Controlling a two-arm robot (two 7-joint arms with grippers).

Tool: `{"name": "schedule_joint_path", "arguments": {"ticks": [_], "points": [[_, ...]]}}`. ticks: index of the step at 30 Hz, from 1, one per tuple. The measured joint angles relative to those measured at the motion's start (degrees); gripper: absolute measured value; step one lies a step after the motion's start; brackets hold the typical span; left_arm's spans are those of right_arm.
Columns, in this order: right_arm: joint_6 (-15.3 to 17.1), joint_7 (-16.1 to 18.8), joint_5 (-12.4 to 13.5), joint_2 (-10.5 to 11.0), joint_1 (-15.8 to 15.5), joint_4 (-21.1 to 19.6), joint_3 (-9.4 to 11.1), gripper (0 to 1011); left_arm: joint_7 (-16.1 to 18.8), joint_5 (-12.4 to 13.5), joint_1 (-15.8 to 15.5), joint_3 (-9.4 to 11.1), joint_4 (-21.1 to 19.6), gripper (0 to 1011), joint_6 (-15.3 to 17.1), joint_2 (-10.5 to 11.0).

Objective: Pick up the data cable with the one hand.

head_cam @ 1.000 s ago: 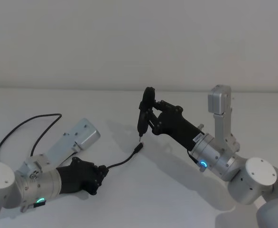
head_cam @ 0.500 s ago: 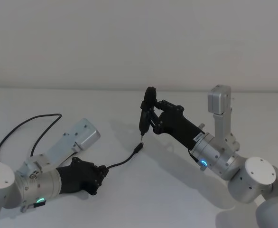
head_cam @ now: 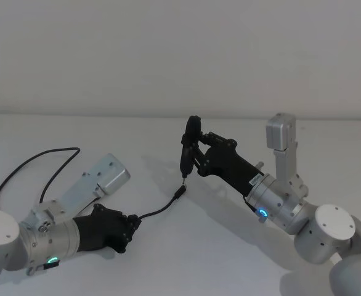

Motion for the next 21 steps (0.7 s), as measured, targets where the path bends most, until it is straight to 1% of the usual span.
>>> {"name": "schedule_joint_path", "arguments": {"ticks": [21], "points": [[-1.2, 0.5, -0.4, -0.8, 0.6, 2.3, 0.3, 275, 0.0, 0.0, 0.0, 0.0, 0.0, 49, 0.0, 0.0]]}}
